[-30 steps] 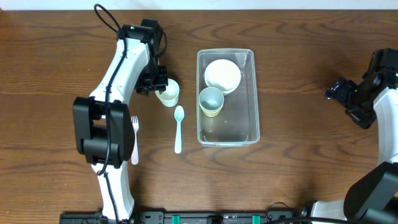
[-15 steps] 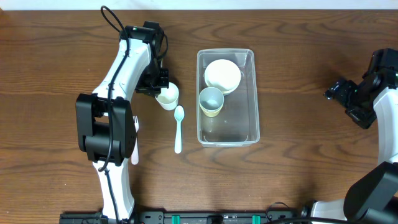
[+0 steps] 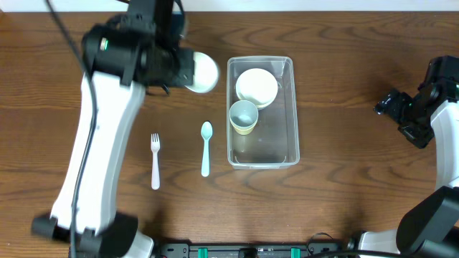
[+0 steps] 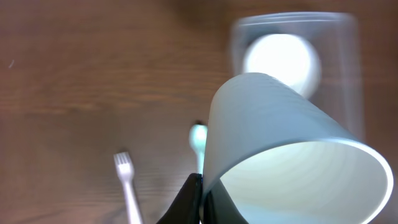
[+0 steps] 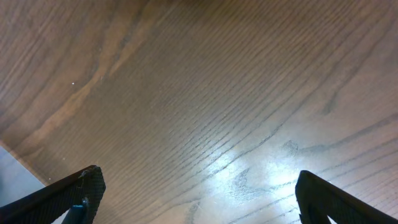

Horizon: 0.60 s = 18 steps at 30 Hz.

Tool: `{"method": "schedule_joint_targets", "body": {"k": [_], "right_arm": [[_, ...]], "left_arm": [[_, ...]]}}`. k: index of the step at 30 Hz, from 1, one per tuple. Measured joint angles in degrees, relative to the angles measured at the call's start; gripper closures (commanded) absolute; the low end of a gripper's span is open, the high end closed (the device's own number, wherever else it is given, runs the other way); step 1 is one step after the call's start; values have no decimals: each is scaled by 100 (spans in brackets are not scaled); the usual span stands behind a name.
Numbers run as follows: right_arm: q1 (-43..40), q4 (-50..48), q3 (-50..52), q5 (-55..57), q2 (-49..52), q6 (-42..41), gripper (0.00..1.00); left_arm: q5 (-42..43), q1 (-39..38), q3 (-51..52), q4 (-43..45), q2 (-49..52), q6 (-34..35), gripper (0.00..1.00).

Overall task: Pack container
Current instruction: 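Stack the white cup onto the cups in the container, release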

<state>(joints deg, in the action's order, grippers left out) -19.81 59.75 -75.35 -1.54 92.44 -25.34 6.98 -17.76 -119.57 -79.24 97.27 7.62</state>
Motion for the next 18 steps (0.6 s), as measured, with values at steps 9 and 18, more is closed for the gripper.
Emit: {"method": "schedule_joint_targets", "body": {"k": [9,18], "right_arm": [[0,0,0,0,0,0,1],[0,0,0,0,0,0,1]], "left_arm": [[129,-922,448,149,258,2,94],[144,-1016,850,564,1239,-20,94]]}}
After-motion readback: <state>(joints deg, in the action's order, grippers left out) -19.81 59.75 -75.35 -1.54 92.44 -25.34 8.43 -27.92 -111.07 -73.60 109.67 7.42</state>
